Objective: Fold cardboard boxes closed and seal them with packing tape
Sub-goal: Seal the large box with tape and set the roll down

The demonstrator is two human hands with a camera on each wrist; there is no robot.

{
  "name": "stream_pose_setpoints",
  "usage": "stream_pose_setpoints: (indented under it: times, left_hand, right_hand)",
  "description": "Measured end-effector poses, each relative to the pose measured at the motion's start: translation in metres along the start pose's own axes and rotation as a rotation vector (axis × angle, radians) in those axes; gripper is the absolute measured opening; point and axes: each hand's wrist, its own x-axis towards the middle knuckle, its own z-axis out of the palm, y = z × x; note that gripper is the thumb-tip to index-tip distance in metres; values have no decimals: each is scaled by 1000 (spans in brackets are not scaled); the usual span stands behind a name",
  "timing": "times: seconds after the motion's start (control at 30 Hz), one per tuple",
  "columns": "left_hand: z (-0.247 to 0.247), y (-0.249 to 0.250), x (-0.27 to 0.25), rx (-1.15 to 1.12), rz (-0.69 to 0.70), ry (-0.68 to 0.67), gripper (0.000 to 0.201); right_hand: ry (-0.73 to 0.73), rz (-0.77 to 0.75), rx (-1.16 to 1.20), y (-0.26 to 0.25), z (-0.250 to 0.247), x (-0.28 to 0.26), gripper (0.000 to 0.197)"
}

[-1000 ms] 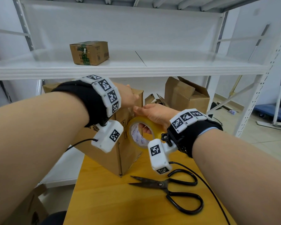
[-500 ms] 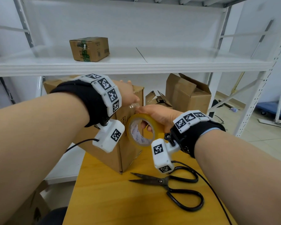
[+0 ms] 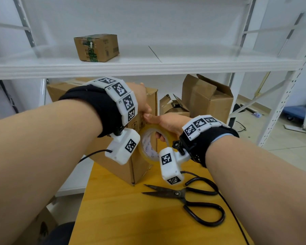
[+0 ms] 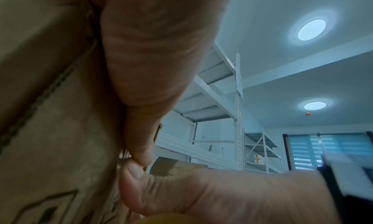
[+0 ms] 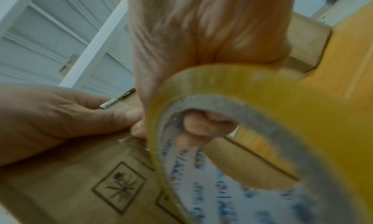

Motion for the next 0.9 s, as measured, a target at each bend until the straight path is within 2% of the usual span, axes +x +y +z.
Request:
stream_pose_setpoints:
  times: [0.2, 0.27, 0.37, 0.47, 0.6, 0.77, 0.9]
  left_hand:
    - [5, 2, 6, 3, -43, 5, 93]
    - [4, 3, 4, 17, -38, 7, 92]
    - [2, 4, -1, 25, -36, 8, 89]
    - [1, 2, -4, 9, -31, 14, 83]
    - [2, 0, -4, -1, -37, 14, 85]
    - [1, 3, -6, 4, -20, 41, 80]
    - [-1, 1, -9, 34, -19, 2, 78]
  right_hand:
    - [-208, -51, 177, 18, -10, -9, 50]
    - [-176, -62, 73, 15, -9, -5, 65]
    - [-68, -33, -128, 12, -3, 2, 102]
    - [2, -1, -203, 14, 1, 10, 105]
    - [18, 25, -215, 14, 1, 17, 121]
    - [-86, -57, -233, 20, -6, 4, 101]
    - [-59, -37, -224, 22, -6, 14, 91]
